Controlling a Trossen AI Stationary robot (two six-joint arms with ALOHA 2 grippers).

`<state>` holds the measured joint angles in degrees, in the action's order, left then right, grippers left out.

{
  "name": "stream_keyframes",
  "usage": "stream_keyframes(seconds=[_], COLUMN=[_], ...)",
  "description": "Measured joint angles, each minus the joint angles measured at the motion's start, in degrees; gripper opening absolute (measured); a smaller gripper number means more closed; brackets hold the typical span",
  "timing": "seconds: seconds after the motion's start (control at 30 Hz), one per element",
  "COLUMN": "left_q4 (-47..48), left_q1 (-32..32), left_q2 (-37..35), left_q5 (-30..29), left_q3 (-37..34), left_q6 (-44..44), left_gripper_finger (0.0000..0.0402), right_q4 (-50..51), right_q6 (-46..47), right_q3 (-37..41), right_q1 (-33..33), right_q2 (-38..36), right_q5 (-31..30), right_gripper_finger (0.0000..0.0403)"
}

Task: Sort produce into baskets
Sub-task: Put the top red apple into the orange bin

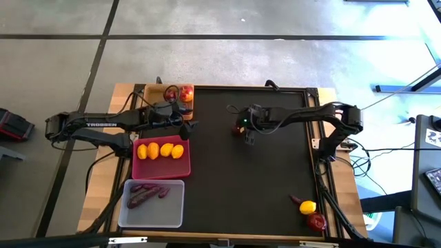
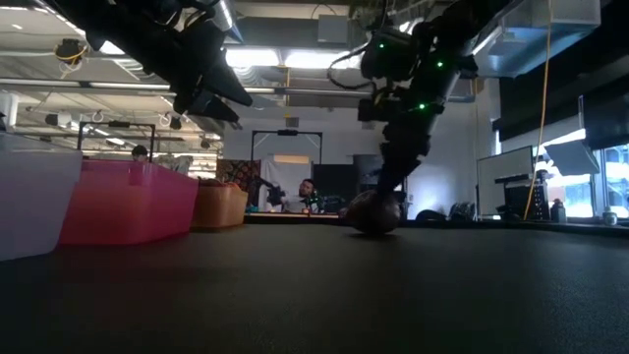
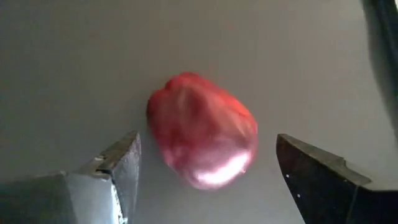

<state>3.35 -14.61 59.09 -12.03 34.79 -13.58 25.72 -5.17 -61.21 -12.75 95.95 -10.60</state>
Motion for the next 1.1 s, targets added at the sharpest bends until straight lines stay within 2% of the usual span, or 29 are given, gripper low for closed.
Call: stream_keyframes(seconds=[0.47, 0.57, 0.7, 0.87, 1.1], left_q4=[0.05, 0.05, -0.72, -7.01, -20.42], left_q1=[0.00, 0.00, 0.01, 1.66, 4.51], left_q2=[0.00, 0.02, 1.27, 7.37, 21.70], left_q5=[0.00, 0.02, 1.32, 3.02, 3.02], left_q3=[0.00, 0.00, 0.00, 0.00, 0.57], left_q6=[0.25, 0.28, 0.23, -0.77, -4.71], left_gripper_finger=[0.0327, 0.0327, 0.0327, 0.0327, 0.0327], right_q4=[-4.27, -5.39, -6.32, -7.04, -9.75], right_q6=[-10.51, -11.47, -11.76, -10.27, -8.59], right_q3=[0.74, 0.74, 0.72, 0.72, 0.72], right_q1=[-0.02, -0.02, 0.02, 0.02, 0.02], right_q2=[6.99, 7.05, 7.05, 7.05, 7.05], right_q5=[1.17, 1.20, 1.22, 3.64, 4.42], right_gripper_finger=[0.0297, 0.0270, 0.0211, 0.0160, 0.0161])
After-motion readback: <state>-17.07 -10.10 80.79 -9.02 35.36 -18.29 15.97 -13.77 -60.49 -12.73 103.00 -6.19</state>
